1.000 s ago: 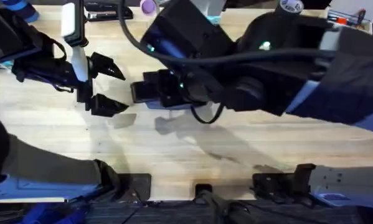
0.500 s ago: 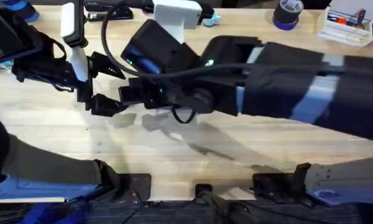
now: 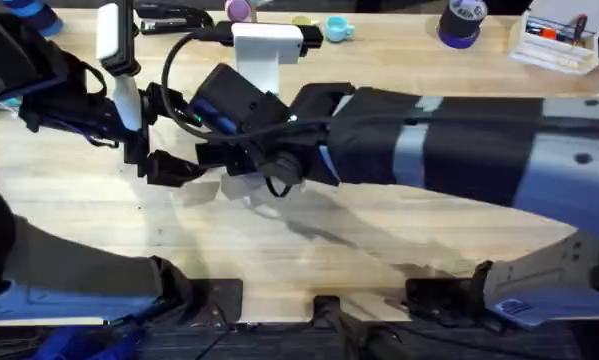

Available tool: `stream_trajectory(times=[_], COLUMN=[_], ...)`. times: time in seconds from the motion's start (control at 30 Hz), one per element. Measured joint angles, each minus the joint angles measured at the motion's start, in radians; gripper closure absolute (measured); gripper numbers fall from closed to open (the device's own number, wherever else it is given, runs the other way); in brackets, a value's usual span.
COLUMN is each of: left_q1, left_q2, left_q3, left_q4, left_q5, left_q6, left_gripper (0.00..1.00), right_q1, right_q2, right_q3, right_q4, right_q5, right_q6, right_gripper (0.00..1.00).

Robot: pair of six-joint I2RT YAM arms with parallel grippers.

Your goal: Unzip the bag, pick up the pens from the table one at a time and place them inside, then zip the bag closed.

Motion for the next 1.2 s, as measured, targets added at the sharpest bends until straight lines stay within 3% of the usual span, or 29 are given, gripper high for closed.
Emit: stream_trajectory(times=[0.13, 0.37, 0.77, 0.97, 1.2], left_q1=[0.0, 0.0, 0.0, 0.0, 0.0], left_q2=[0.0, 0.0, 0.0, 0.0, 0.0], left_q3=[0.0, 0.0, 0.0, 0.0, 0.0], left_q4=[0.0, 0.0, 0.001, 0.001, 0.001], left_q5=[0.0, 0.0, 0.0, 0.0, 0.0], left_q6=[0.0, 0.003, 0.003, 0.003, 0.003], left_gripper=[0.006, 0.006, 0.006, 0.006, 0.007], right_q1=[-0.005, -0.013, -0.014, -0.014, -0.023], right_q2=[0.019, 0.048, 0.063, 0.066, 0.066], right_q3=[0.0, 0.0, 0.0, 0.0, 0.0], right_q4=[0.017, 0.029, 0.065, 0.07, 0.07], right_q5=[0.024, 0.067, 0.07, 0.064, 0.05], right_q6=[0.003, 0.003, 0.005, 0.011, 0.01], right_gripper=[0.108, 0.443, 0.838, 0.956, 0.967])
